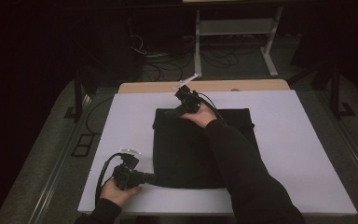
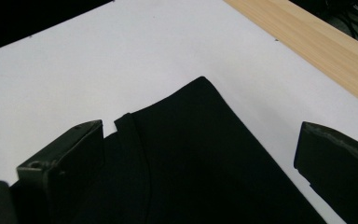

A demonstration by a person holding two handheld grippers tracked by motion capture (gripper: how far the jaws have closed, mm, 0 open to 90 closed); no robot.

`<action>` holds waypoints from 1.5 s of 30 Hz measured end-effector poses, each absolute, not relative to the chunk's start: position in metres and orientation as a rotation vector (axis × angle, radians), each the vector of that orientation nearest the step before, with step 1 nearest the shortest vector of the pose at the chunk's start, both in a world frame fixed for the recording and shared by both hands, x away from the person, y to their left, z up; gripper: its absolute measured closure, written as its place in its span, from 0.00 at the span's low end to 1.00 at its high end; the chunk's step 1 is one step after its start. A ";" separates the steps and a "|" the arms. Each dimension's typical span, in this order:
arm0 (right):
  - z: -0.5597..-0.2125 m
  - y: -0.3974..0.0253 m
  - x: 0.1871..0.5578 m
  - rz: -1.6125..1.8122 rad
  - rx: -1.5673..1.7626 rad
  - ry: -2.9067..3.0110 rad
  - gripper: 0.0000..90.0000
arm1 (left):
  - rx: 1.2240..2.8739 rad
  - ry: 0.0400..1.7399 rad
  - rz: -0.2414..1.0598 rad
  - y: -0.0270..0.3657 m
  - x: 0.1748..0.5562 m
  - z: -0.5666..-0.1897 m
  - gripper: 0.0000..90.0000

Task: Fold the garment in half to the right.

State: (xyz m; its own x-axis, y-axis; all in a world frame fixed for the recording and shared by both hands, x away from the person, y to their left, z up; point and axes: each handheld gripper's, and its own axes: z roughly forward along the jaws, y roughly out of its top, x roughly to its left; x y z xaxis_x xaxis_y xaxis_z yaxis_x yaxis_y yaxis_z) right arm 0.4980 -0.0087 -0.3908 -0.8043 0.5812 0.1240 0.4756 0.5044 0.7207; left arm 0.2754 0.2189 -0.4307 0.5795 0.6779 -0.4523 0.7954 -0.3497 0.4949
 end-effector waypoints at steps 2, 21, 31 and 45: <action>-0.392 -0.006 0.499 1.177 0.919 2.610 0.02 | 2.118 1.168 -0.218 0.219 0.275 -0.431 0.93; -0.405 0.021 0.512 1.155 0.898 2.645 0.02 | 2.115 1.167 -0.224 0.219 0.275 -0.431 0.93; -0.416 0.035 0.521 1.140 0.922 2.659 0.02 | 2.111 1.169 -0.226 0.219 0.275 -0.432 0.93; -0.436 0.050 0.530 1.104 0.950 2.668 0.04 | 2.116 1.167 -0.229 0.217 0.275 -0.432 0.93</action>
